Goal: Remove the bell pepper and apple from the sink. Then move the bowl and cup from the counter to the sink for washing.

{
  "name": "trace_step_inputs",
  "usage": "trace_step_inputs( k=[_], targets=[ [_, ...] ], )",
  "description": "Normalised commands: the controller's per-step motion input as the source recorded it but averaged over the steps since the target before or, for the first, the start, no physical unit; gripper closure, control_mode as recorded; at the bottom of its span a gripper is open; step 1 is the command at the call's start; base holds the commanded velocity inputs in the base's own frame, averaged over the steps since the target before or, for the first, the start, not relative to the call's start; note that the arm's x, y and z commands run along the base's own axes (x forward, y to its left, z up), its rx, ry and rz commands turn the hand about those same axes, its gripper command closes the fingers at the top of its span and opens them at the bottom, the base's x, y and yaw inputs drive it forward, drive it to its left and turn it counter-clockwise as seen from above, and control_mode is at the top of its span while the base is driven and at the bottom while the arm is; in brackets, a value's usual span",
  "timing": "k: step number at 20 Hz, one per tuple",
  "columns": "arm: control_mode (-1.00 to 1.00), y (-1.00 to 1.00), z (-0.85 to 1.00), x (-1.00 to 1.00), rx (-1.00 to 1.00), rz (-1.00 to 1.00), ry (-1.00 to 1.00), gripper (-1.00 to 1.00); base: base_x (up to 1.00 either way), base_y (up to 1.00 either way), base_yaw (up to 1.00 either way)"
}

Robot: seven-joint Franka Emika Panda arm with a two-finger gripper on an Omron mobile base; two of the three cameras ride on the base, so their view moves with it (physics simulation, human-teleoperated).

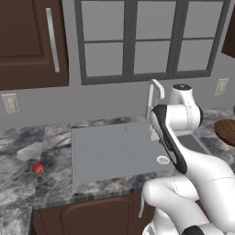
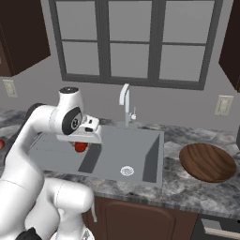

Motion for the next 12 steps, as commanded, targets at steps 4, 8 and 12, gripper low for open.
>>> trace_step_inputs(
  k=[4, 8, 12],
  targets=[
    [-1.0, 0.41, 0.07, -0.15, 0.0, 0.0, 0.03, 1.0, 0.0, 0.0, 0.0],
    [-1.0, 0.43, 0.01, -0.13, 0.0, 0.0, 0.03, 1.0, 0.0, 0.0, 0.0],
    [-1.0, 0.44, 0.0, -0.09, 0.0, 0.02, 0.03, 1.0, 0.0, 0.0, 0.0]
  ],
)
